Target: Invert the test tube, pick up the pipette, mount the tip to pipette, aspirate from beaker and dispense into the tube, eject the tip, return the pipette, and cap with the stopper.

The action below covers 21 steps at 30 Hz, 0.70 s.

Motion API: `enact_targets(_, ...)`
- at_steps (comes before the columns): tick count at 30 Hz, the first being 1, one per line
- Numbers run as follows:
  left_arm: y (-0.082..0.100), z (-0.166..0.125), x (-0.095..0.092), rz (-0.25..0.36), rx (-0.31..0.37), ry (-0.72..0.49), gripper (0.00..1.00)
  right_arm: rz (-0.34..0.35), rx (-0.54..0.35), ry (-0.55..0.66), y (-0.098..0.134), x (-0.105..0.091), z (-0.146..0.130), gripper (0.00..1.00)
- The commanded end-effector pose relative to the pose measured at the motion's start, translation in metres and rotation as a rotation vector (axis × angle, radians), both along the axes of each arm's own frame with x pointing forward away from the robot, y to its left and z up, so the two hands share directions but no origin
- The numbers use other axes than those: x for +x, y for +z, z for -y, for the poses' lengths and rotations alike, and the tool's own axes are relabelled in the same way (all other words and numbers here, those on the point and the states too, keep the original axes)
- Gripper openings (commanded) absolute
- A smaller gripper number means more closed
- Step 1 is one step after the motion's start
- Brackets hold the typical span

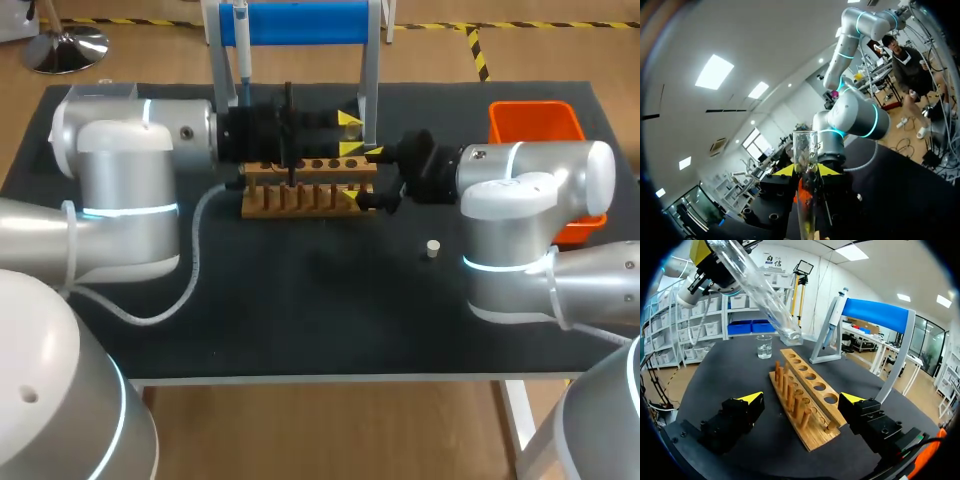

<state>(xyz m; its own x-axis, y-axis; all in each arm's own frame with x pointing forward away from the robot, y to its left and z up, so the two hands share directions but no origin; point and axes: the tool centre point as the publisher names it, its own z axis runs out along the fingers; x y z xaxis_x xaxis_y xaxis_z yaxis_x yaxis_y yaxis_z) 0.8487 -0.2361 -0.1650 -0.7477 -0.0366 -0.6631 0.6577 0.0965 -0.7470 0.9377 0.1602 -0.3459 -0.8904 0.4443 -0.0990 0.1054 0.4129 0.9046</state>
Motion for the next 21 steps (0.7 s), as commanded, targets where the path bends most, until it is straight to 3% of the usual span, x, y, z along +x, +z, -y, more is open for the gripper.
enact_targets(1, 0.001, 0.0, -0.001, 0.0, 0.002, 0.004, 0.0, 0.003, 0.002, -0.001, -0.001, -0.001, 0.0, 1.0)
enact_targets(3, 0.001, 0.0, -0.001, 0.0, 0.002, 0.004, 0.0, 0.003, 0.002, -0.001, -0.001, -0.001, 0.0, 1.0)
enact_targets(9, 0.005, -0.005, 0.02, -0.196, -0.023, -0.014, 0.0, 0.003, 0.002, -0.001, -0.001, -0.001, 0.0, 1.0)
enact_targets(14, 0.006, -0.011, 0.036, -0.304, -0.067, 0.023, 0.0, 0.003, 0.002, -0.001, -0.001, -0.001, 0.0, 1.0)
enact_targets(21, 0.004, -0.022, 0.051, -0.463, -0.078, 0.113, 0.0, 0.003, 0.002, -0.001, -0.001, -0.001, 0.0, 1.0)
